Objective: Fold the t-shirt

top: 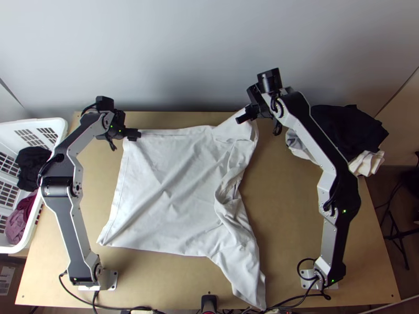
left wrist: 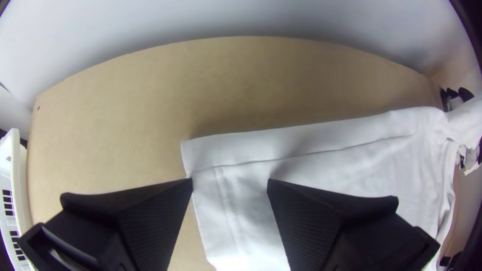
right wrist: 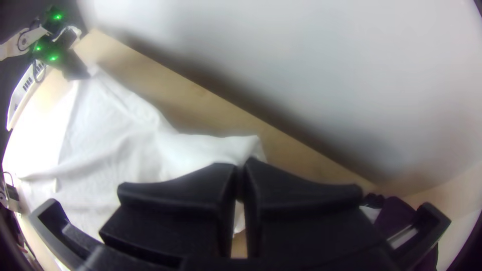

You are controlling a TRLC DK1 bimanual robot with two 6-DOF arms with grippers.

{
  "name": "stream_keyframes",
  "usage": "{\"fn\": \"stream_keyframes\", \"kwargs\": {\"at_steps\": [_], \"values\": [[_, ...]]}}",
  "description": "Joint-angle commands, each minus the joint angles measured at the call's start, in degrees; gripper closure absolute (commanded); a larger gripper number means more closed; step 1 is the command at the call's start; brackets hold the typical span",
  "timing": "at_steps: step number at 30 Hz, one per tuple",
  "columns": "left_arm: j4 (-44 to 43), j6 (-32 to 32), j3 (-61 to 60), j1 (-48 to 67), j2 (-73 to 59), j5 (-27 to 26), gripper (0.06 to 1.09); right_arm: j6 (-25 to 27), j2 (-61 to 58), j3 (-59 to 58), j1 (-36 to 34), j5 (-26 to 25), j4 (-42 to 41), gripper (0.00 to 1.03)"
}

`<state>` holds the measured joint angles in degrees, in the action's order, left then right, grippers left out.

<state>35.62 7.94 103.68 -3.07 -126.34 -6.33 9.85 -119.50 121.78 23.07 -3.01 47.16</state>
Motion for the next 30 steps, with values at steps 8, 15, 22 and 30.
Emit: {"fn": "stream_keyframes", "kwargs": {"at_steps": [8,15,22,30], "values": [[-0.64,-1.09,3.20,-0.36,-2.33,0.88,1.06,-0.62,0.24,6.98,0.05,0.02,1.45,1.00],[-0.20,-2.76,2.49,-0.53,3.82,-1.49,1.05,-1.32,2.08,9.18,-0.75,0.02,1.18,1.00],[-0.20,-4.61,-0.49,-0.62,15.51,-4.40,1.05,-2.73,7.35,9.18,-2.50,0.02,-2.07,1.00],[0.68,-6.80,-0.76,-1.59,29.14,-6.06,1.05,-3.61,13.77,9.80,-3.65,0.02,-6.11,1.00]]}}
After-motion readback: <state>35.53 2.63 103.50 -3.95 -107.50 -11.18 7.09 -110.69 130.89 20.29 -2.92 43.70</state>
